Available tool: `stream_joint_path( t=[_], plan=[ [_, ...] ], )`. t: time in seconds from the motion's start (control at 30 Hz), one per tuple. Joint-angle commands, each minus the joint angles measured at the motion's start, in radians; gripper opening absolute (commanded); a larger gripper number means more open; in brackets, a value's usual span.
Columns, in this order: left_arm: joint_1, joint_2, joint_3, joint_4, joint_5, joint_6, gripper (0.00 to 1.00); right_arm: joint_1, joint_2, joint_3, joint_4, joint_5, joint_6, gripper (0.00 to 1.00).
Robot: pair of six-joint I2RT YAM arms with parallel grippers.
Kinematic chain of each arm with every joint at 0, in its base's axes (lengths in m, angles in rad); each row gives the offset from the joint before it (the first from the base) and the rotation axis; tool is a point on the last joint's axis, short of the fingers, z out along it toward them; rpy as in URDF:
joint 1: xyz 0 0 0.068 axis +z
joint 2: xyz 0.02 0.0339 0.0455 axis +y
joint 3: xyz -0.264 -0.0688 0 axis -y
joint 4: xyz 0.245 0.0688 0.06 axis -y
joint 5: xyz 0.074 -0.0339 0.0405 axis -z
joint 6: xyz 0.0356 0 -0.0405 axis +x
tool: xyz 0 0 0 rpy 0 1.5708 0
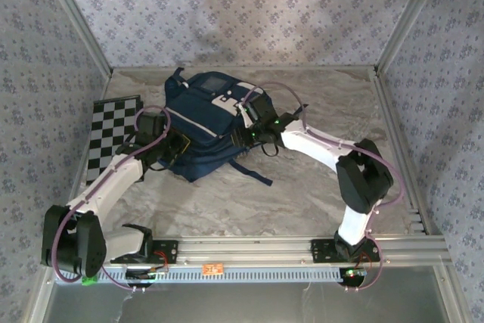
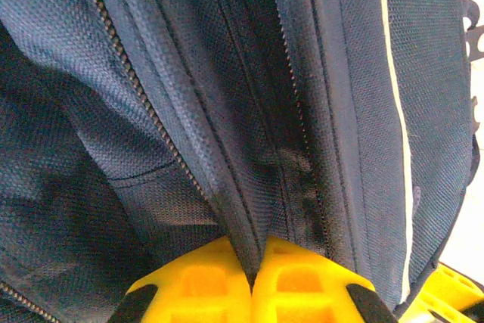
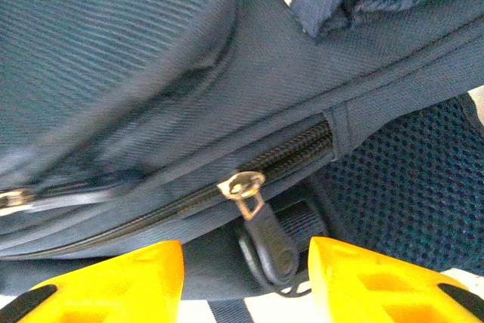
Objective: Pack books, pencil case, and school supplies into a backpack
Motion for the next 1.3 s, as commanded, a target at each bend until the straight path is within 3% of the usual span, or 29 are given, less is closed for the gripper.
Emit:
stream_joint_path(
  t=[0.0,0.17,0.4,0.63,0.7,0.8,0.87,1.07,1.27],
  plan=[
    [0.01,0.0,0.049,0.018,0.004,0.029,0.01,-0.006,0.036,0.052,-0.05,0.055,-0.051,0.47],
    [0.012,0.005,0.049,0.019,0.008,0.033,0.01,-0.021,0.083,0.093,-0.065,0.093,-0.05,0.39],
    [0.019,0.007,0.049,0.005,0.007,0.047,0.01,-0.082,0.087,0.103,-0.042,0.085,0.012,0.18],
    [0.04,0.013,0.06,-0.008,0.018,0.072,0.0,-0.119,0.066,0.104,-0.066,0.082,0.028,0.16],
    [0.044,0.017,0.066,-0.013,0.021,0.077,0.01,-0.106,0.044,0.105,-0.079,0.076,0.015,0.2],
    [0.044,0.023,0.071,-0.008,0.031,0.093,0.01,-0.097,-0.006,0.097,-0.083,0.009,0.013,0.36],
    [0.044,0.03,0.078,-0.014,0.034,0.101,0.02,-0.096,-0.033,0.093,-0.082,-0.023,0.041,0.4],
    [0.044,0.041,0.083,-0.017,0.038,0.116,0.02,-0.107,0.016,0.166,-0.049,-0.202,0.166,0.46],
    [0.044,0.039,0.087,-0.028,0.046,0.147,0.02,-0.105,0.147,0.326,-0.076,-0.237,0.2,0.52]
  ],
)
